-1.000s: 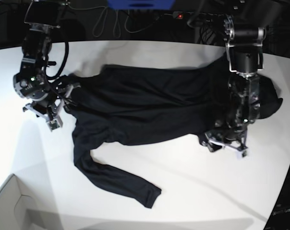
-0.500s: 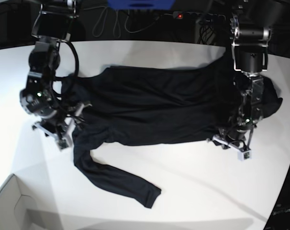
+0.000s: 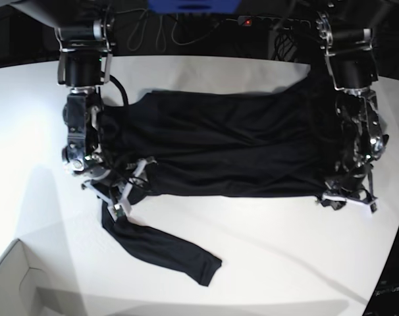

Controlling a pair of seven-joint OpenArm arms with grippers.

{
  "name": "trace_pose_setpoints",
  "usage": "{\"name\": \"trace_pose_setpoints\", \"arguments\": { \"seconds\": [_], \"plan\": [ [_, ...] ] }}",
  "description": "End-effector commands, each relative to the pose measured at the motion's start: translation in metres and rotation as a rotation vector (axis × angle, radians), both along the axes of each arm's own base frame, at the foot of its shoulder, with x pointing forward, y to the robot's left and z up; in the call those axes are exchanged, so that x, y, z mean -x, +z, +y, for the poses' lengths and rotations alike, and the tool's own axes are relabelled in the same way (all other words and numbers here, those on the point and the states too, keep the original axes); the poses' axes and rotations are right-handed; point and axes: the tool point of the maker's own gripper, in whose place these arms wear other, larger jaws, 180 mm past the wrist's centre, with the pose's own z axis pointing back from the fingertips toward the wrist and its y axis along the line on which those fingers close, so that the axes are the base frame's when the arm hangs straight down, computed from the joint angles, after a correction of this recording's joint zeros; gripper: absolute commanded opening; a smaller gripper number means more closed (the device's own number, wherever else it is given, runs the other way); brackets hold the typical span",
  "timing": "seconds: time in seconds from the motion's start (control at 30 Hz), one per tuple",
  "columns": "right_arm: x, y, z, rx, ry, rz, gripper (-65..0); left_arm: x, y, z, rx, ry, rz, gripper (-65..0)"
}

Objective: Layout the t-shirt on the table in an organized manner, then fold the t-shirt properly
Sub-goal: 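Regrasp the shirt edges with both grippers and drag it flatter, then release the right gripper and lift it away from the shirt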

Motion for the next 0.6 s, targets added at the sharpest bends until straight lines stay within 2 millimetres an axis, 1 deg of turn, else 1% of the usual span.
{"name": "trace_pose_setpoints", "arguments": {
  "seconds": [0.0, 0.03, 0.07, 0.13, 0.17, 0.2, 0.27, 0.3, 0.37, 0.4, 0.43, 0.5, 0.57],
  "plan": [
    [-0.018, 0.020, 0.000, -0.020, -0.010, -0.071, -30.5, -0.013, 0.026, 0.009, -0.020, 0.009, -0.075, -65.0],
    [-0.017, 0.016, -0.001, -0.020, -0.011, -0.062, -33.1, -0.012, 0.027, 0.010, -0.023, 0.010, -0.075, -65.0],
    [-0.016, 0.014, 0.000, -0.021, -0.010, -0.054, -36.9, -0.012, 0.029, 0.015, -0.035, 0.012, -0.076, -65.0],
    [-0.016, 0.013, 0.000, -0.021, -0.010, -0.051, -49.5, -0.014, 0.033, 0.019, -0.041, 0.014, -0.081, -65.0],
    [-0.017, 0.014, 0.000, -0.021, -0.010, -0.055, -58.7, -0.014, 0.035, 0.021, -0.045, 0.016, -0.084, -65.0],
    [-0.020, 0.018, 0.000, -0.021, -0.009, -0.065, -65.0, -0.015, 0.036, 0.021, -0.047, 0.016, -0.087, -65.0],
    [-0.028, 0.031, -0.001, -0.014, -0.009, -0.096, -64.8, -0.022, 0.046, 0.021, -0.047, 0.017, -0.110, -65.0],
    [-0.032, 0.041, -0.002, -0.012, -0.008, -0.126, -64.0, -0.026, 0.051, 0.021, -0.047, 0.017, -0.121, -65.0],
    [-0.039, 0.065, -0.006, 0.006, -0.008, -0.193, -65.0, -0.030, 0.059, 0.022, -0.051, 0.017, -0.138, -65.0],
    [-0.042, 0.078, -0.007, 0.013, -0.005, -0.231, -65.0, -0.032, 0.069, 0.027, -0.067, 0.020, -0.157, -65.0],
    [-0.046, 0.093, -0.003, 0.020, 0.007, -0.273, -65.0, -0.034, 0.078, 0.030, -0.078, 0.020, -0.176, -65.0],
    [-0.056, 0.127, 0.011, 0.035, 0.052, -0.361, -65.0, -0.035, 0.091, 0.036, -0.087, 0.032, -0.206, -65.0],
    [-0.061, 0.149, 0.022, 0.045, 0.086, -0.419, -65.0, -0.041, 0.110, 0.044, -0.084, 0.054, -0.250, -65.0]
  ]
}}
